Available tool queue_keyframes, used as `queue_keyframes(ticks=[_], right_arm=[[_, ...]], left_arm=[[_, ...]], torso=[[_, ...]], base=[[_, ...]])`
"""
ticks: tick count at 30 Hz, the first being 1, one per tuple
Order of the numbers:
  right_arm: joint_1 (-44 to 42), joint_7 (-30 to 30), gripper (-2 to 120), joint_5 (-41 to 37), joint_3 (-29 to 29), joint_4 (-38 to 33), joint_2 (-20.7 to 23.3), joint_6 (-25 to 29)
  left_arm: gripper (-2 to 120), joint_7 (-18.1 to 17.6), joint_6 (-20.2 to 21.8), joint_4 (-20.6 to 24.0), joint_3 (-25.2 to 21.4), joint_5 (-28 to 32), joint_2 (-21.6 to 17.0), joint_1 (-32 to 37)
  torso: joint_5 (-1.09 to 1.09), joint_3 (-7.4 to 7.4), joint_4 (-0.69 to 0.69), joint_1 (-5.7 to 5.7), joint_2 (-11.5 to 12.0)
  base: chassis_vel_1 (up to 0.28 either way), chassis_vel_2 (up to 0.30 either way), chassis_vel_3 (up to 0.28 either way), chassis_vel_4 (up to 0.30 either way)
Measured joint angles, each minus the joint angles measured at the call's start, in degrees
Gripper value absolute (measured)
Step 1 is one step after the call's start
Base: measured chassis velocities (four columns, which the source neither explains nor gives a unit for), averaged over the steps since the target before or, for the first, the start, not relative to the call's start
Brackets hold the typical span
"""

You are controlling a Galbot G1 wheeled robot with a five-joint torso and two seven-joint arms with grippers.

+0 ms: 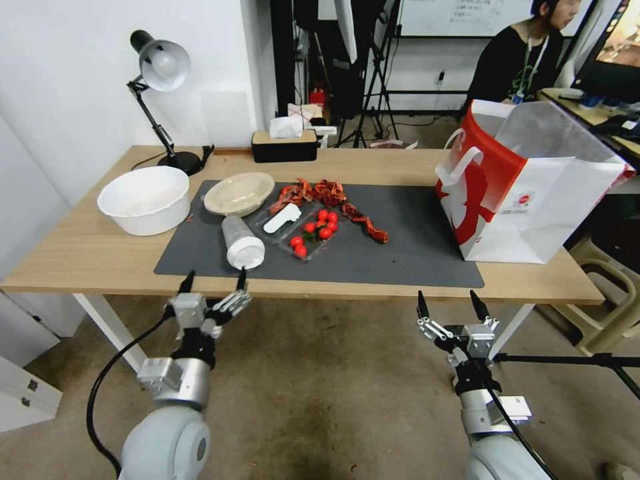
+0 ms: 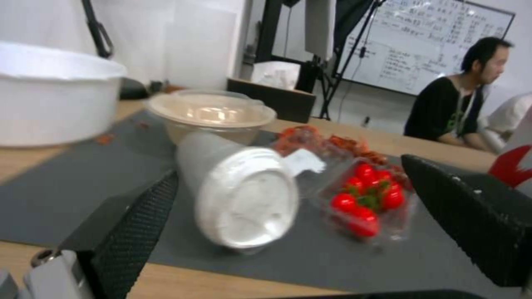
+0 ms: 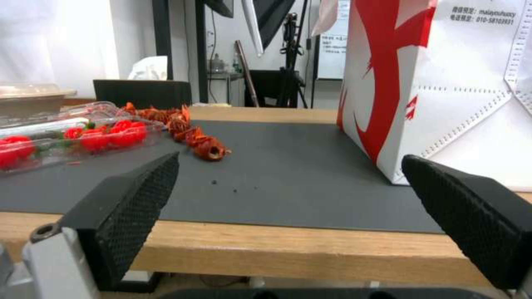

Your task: Pick up the trash from the table and place it into the takeout bag.

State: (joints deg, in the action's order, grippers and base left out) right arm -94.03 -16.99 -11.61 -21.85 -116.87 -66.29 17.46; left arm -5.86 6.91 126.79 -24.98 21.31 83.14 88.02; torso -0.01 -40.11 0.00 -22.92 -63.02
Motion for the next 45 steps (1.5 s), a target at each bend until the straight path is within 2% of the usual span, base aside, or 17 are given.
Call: queue_keyframes(ticks=[6,15,32,45], right_arm=[[0.0,0.0,100,0.4,0.0,-0.5,-0.3,-0.4],[0.1,0.0,100,0.9,0.1,-1.0,-1.1,-1.3],[0.1,0.0,100,1.2,0.2,-1.0,-1.7,-1.5],[0.1,0.0,100,1.3,0.2,-1.0,-1.7,-1.5]], left_arm=[[100,-3.5,4.8,-2.5,1.5,2.0,0.0,-5.5],[100,-6.8,7.7,-8.3,1.8,2.2,0.2,-12.4],[100,-7.6,7.4,-14.1,2.4,-1.0,0.9,-16.9],[100,-8.7,7.1,-16.0,3.0,-3.2,1.2,-18.2]], torso=[[0.01,0.0,0.0,0.0,0.0],[0.01,-0.01,0.0,0.0,0.0],[0.01,0.0,0.0,0.0,0.0],[0.01,0.0,0.0,0.0,0.0]], base=[[0.0,0.0,0.0,0.0],[0.0,0.0,0.0,0.0],[0.0,0.0,0.0,0.0],[0.0,0.0,0.0,0.0]])
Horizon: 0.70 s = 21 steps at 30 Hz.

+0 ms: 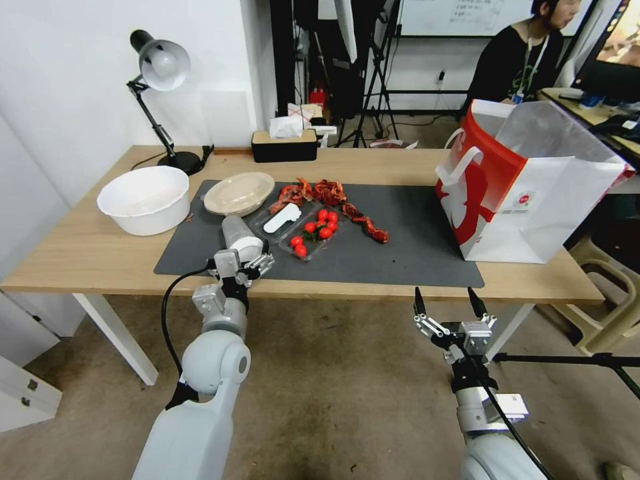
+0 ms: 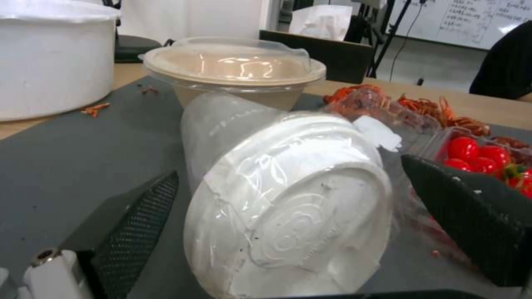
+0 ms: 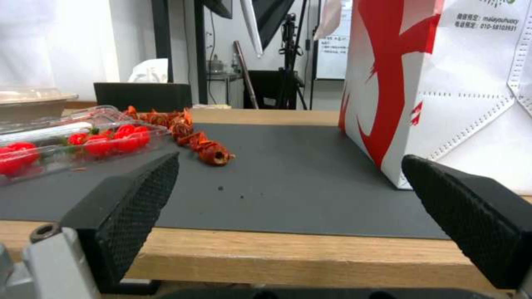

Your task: Pick up the trash from the table and place it into the takeout bag.

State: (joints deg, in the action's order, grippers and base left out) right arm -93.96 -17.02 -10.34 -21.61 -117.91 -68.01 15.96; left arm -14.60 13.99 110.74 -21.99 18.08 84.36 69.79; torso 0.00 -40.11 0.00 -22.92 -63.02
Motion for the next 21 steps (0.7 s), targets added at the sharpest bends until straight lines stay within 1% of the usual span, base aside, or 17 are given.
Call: queue_keyframes(ticks=[11,12,13,16,17,18,21], right_arm=[[0.0,0.0,100,0.1,0.0,0.1,-0.1,0.0],[0.0,0.0,99,0.1,0.0,0.2,-0.2,0.0],[0.0,0.0,99,0.1,0.0,0.2,-0.2,0.0],[0.1,0.0,99,0.2,0.0,0.4,-0.3,0.0],[0.1,0.0,99,0.2,0.0,0.4,-0.3,0.0],[0.1,0.0,99,0.2,0.1,0.4,-0.3,0.0],[0.2,0.0,98,0.3,0.1,0.6,-0.5,0.0]], left_arm=[[100,-1.0,0.0,-1.1,0.2,-1.2,0.0,-0.7],[97,-1.4,0.2,-1.2,0.2,-1.4,0.0,-0.7],[97,-1.4,0.2,-1.2,0.2,-1.4,0.0,-0.7],[84,-2.0,0.4,-1.4,0.2,-1.9,0.0,-1.0],[84,-2.0,0.4,-1.4,0.2,-1.9,0.0,-1.0],[79,-2.1,0.4,-1.6,0.2,-2.2,-0.1,-1.1],[71,-2.1,0.5,-1.9,0.2,-2.6,-0.2,-1.2]], torso=[[0.0,0.0,0.0,0.0,0.0],[0.0,0.0,0.0,0.0,0.0],[0.0,0.0,0.0,0.0,0.0],[0.0,0.0,0.0,0.0,0.0],[0.0,0.0,0.0,0.0,0.0],[0.0,0.0,0.0,0.0,0.0],[0.0,0.0,0.0,0.0,0.0]], base=[[0.0,0.0,0.0,0.0],[0.0,0.0,0.0,0.0],[0.0,0.0,0.0,0.0],[0.0,0.0,0.0,0.0],[0.0,0.0,0.0,0.0],[0.0,0.0,0.0,0.0],[0.0,0.0,0.0,0.0]])
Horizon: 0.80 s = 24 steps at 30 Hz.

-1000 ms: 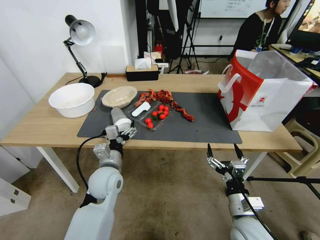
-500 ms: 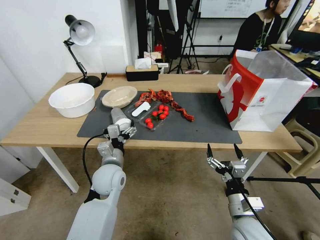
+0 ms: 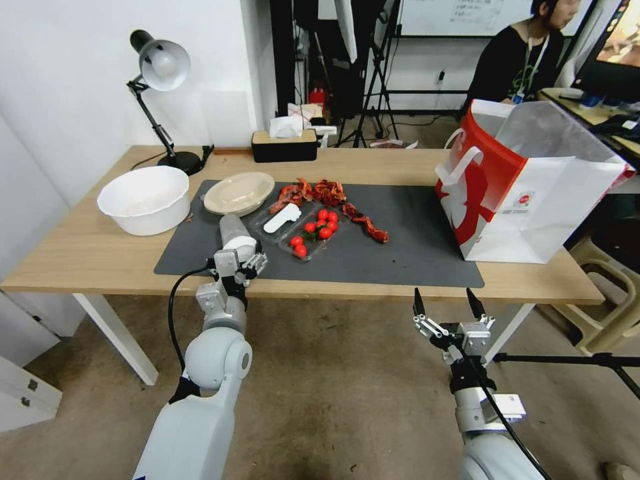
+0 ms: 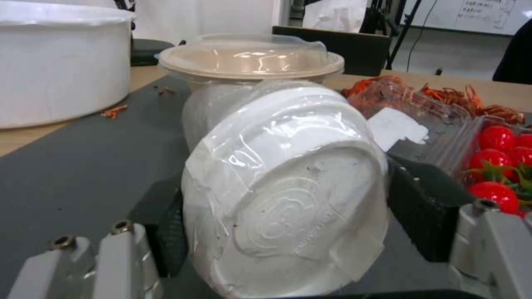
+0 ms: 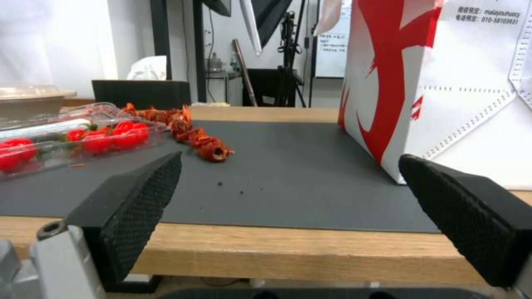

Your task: Pick up the trash from the table and place it into the takeout bag.

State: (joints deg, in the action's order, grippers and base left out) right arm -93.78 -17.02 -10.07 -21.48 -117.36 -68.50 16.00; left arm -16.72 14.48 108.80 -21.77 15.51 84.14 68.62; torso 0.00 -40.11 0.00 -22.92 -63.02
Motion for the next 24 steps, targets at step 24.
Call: queue_keyframes(ticks=[24], right_arm=[[-0.2,-0.1,96,0.7,0.3,-0.3,-0.8,0.2]], left_arm=[[70,13.7,-10.6,7.1,2.8,7.6,-17.6,-1.5]], torso=[[0.0,0.0,0.0,0.0,0.0]], base=[[0.0,0.0,0.0,0.0]])
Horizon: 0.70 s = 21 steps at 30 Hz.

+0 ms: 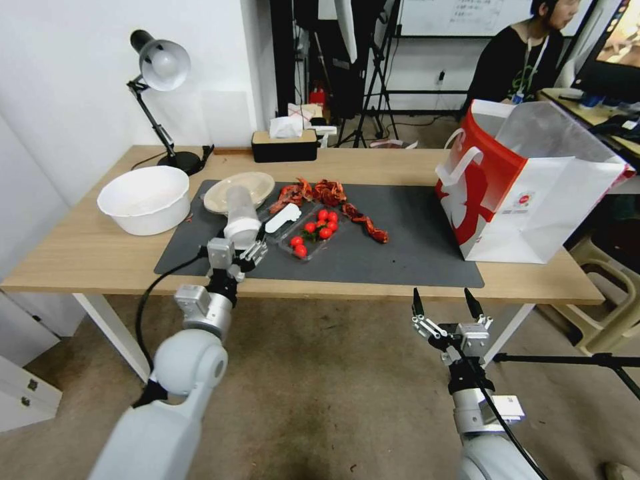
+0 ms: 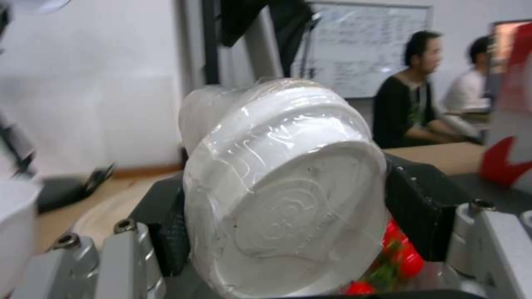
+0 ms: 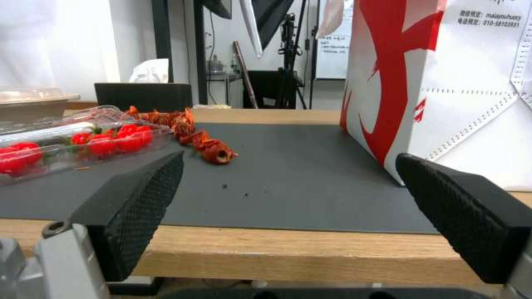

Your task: Pick up the trash from the table and place it into the takeout bag.

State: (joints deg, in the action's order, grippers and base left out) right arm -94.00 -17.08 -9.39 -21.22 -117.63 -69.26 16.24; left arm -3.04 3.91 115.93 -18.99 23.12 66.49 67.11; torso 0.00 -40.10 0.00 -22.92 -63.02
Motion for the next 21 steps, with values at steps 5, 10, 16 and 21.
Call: queue_keyframes(ticks=[5,10,16,21], right_arm=[[0.0,-0.1,96,0.3,-0.2,0.0,-0.6,0.1],[0.5,-0.2,97,0.7,-0.2,0.5,-1.4,0.1],[0.8,-0.2,97,1.3,-0.3,0.7,-1.9,0.1],[0.9,-0.4,97,1.7,-0.4,0.9,-2.3,0.1]], left_arm=[[70,2.1,-2.0,-0.4,6.5,7.6,-7.7,-7.4],[70,2.6,-2.8,-2.3,14.7,12.0,-10.7,-16.6],[70,2.5,-2.9,-5.2,24.6,15.1,-10.5,-26.5],[70,2.0,-2.8,-9.9,32.9,17.9,-7.8,-37.3]], torso=[[0.0,-0.01,0.0,0.0,0.0],[-0.01,-0.01,0.0,0.0,0.0],[-0.02,-0.01,0.0,0.0,0.0],[-0.01,-0.01,0.0,0.0,0.0]], base=[[0.0,0.0,0.0,0.0],[0.0,0.0,0.0,0.0],[0.0,0.0,0.0,0.0],[0.0,0.0,0.0,0.0]])
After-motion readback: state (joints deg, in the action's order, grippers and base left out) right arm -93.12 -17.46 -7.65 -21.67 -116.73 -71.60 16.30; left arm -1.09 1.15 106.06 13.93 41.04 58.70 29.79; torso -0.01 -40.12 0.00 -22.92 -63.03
